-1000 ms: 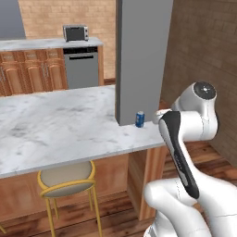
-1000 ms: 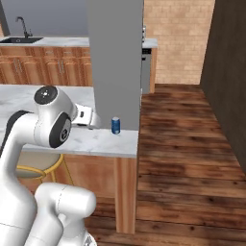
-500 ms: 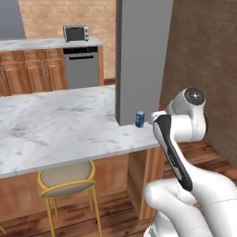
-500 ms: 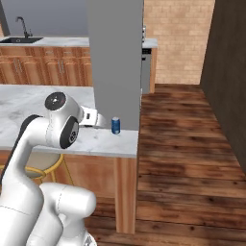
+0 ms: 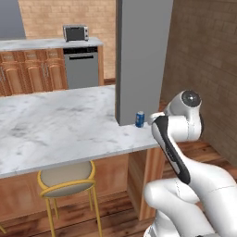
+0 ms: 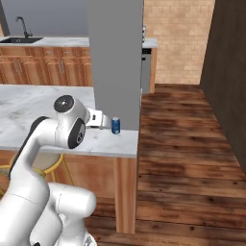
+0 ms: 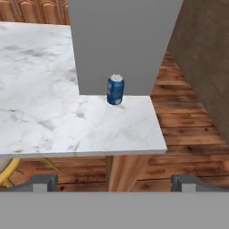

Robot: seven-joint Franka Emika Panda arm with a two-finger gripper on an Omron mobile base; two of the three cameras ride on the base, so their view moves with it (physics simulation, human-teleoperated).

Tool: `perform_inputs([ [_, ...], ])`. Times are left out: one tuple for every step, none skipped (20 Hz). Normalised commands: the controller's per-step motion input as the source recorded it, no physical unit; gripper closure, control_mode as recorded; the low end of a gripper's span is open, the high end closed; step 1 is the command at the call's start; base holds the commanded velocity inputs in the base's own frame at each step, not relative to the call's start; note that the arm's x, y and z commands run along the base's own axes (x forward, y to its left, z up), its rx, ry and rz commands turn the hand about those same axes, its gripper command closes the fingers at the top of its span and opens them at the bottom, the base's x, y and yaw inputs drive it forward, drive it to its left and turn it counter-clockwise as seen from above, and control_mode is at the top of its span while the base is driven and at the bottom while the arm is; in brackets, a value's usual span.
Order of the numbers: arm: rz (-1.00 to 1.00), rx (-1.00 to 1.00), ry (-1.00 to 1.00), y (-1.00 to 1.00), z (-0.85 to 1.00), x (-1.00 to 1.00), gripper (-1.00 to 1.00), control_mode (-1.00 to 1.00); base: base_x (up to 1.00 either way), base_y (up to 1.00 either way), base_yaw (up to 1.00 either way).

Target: Four empty soda cans are scattered around the kitchen. Gather all the cans and cluster them next to the stove for recycling.

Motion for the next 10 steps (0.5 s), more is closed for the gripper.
perform_inputs([
  [0.01,0.00,0.08,0.00,-0.06,0.21,-1.00,-1.00,0.00,0.00,0.00],
  [0.00,0.00,0.07,0.00,-0.03,0.16,-1.00,-1.00,0.00,0.00,0.00],
  [0.00,0.00,0.04,0.00,-0.09,0.16,-1.00,-1.00,0.00,0.00,0.00],
  [0.00,0.00,0.01,0.00,-0.13,0.18,-1.00,-1.00,0.00,0.00,0.00],
  [0.00,0.00,0.00,0.00,-0.07,0.16,-1.00,-1.00,0.00,0.00,0.00],
  [0.00,0.00,0.02,0.00,-0.03,0.16,-1.00,-1.00,0.00,0.00,0.00],
  [0.00,0.00,0.02,0.00,-0.02,0.15,-1.00,-1.00,0.00,0.00,0.00],
  [0.00,0.00,0.01,0.00,0.00,0.17,-1.00,-1.00,0.00,0.00,0.00],
  [0.00,0.00,0.00,0.00,-0.03,0.19,-1.00,-1.00,0.00,0.00,0.00],
  [0.00,0.00,0.00,0.00,-0.07,0.19,-1.00,-1.00,0.00,0.00,0.00],
])
